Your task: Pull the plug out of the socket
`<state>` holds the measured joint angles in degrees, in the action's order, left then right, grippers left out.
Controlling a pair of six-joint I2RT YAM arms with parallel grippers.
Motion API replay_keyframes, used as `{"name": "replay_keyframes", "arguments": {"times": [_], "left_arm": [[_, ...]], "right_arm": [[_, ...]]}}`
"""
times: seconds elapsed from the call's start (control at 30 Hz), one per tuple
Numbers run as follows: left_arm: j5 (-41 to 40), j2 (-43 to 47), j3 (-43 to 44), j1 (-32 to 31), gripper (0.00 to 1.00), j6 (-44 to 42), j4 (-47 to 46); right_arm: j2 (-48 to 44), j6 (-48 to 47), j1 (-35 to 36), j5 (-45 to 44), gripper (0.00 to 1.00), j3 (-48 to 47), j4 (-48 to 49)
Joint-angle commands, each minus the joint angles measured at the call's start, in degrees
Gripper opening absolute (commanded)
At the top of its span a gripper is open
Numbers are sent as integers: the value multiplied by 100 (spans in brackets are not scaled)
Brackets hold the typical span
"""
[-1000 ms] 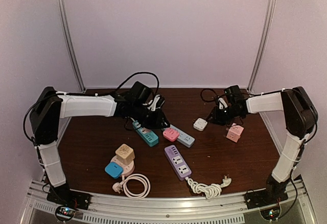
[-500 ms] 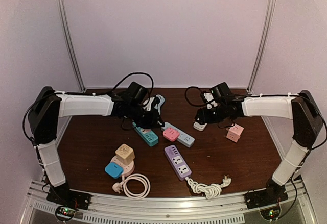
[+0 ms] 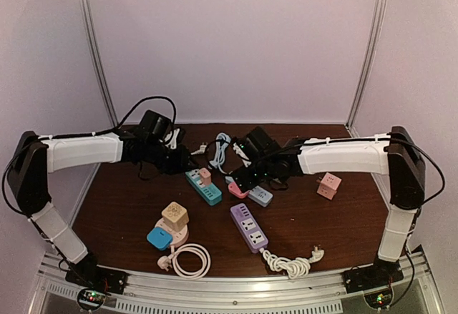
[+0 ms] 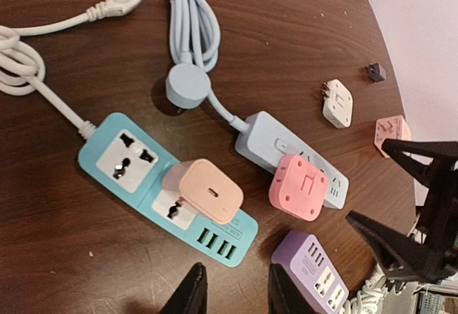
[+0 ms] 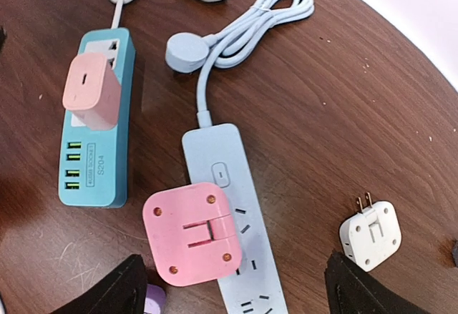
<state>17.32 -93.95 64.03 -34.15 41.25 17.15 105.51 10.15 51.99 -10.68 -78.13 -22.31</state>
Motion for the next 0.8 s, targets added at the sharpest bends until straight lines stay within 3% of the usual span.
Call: {"name": "replay_keyframes", "arguments": {"times": [0.0,0.23,0.53,0.63,0.77], "left_arm": [[-111,486,-303,306,31,13,-150],[17,854,-555,708,33,-63,-134],[165,807,-602,752,34,-76,-208],[212,783,-602,752,34,-66,-247],[203,794,-593,752,34,-69,-246]], "right_arm": [[508,-245,443,-937,89,-470,-592],[1413,-214,860,-1825,93,-1191,-1220],[2385,-23,998,-3214,92,-2051,-2024],[2510,-88,998,-3306,87,-2160,-2012],[2491,-280,997,-3270,71,-2145,-1828]]}}
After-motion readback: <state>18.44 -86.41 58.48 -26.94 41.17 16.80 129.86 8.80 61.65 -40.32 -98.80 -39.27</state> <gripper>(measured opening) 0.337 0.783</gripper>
